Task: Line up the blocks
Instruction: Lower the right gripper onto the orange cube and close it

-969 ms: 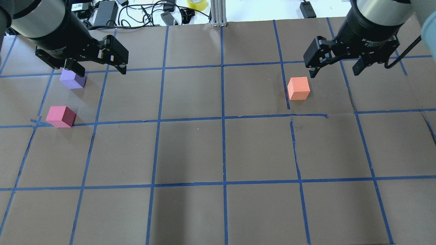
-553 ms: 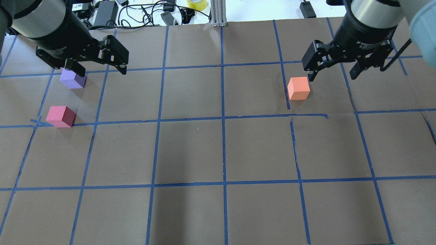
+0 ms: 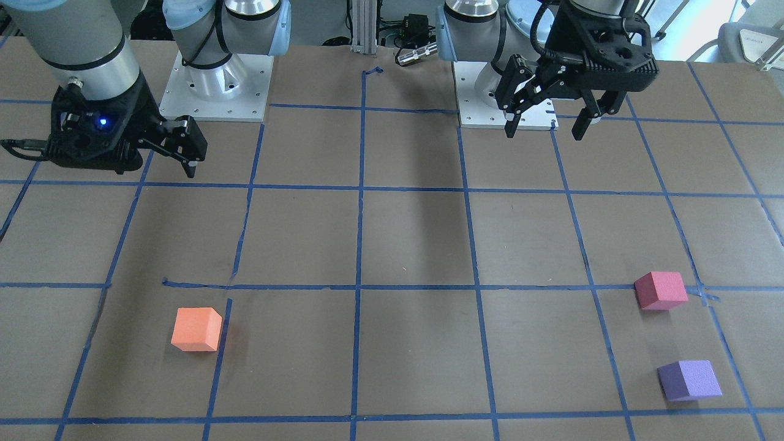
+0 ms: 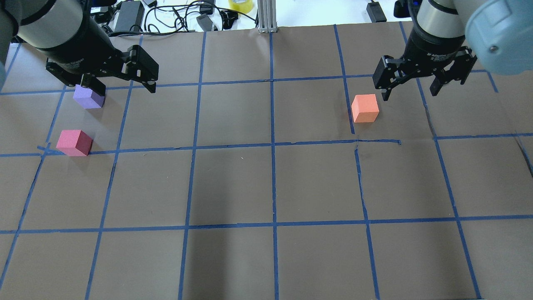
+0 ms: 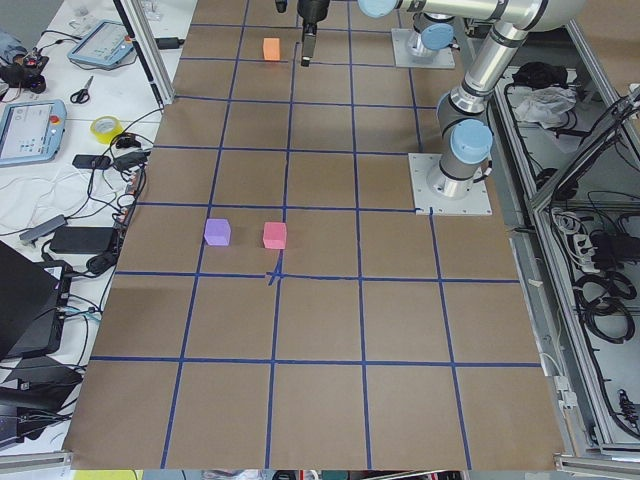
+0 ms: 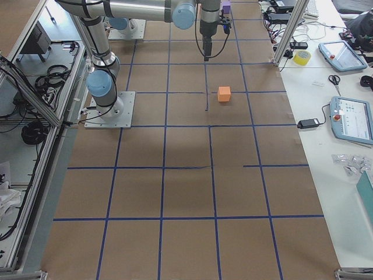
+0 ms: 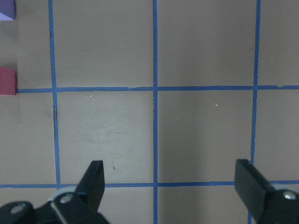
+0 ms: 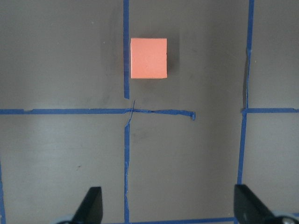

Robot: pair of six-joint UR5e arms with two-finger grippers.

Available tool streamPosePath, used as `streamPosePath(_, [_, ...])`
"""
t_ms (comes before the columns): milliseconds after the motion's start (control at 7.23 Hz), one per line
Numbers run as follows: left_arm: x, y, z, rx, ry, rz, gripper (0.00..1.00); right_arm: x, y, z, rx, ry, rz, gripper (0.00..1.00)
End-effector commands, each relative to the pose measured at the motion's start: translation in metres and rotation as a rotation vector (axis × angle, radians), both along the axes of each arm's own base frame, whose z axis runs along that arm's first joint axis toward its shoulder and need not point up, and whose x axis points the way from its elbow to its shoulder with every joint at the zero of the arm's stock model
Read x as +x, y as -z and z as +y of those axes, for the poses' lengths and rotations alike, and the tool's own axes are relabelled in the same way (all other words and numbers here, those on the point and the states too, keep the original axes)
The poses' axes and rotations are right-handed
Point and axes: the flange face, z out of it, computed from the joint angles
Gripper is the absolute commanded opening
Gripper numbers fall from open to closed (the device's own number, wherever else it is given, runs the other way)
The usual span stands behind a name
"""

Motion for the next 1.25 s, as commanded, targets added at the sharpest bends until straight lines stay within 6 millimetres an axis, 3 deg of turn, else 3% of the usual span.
streamPosePath(0, [0.0, -0.002, 0.001, -0.005, 0.0, 0.0, 1.0, -0.001, 0.055, -0.044, -0.032, -0.034, -0.001, 1.0])
streamPosePath(138, [0.001, 0.0, -0.003, -0.011, -0.002, 0.0, 1.0, -0.003, 0.076, -0.064, -0.074, -0.057, 0.003, 1.0])
streamPosePath(415, [0.001, -0.001, -0.002, -0.017, -0.002, 0.0, 1.0, -0.007, 0.147, -0.1, -0.065, -0.047, -0.02, 1.0])
streamPosePath(553, [0.001, -0.001, -0.002, -0.018, -0.002, 0.0, 1.0, -0.018, 0.171, -0.11, -0.052, -0.029, -0.053, 1.0])
streamPosePath(830, [0.0, 0.0, -0.002, -0.014, 0.0, 0.0, 1.0, -0.033, 0.2, -0.119, -0.03, 0.007, -0.087, 1.0])
streamPosePath(1107, [0.0, -0.001, -0.001, -0.017, 0.0, -0.002, 1.0, -0.033, 0.212, -0.121, -0.014, 0.029, -0.088, 1.0])
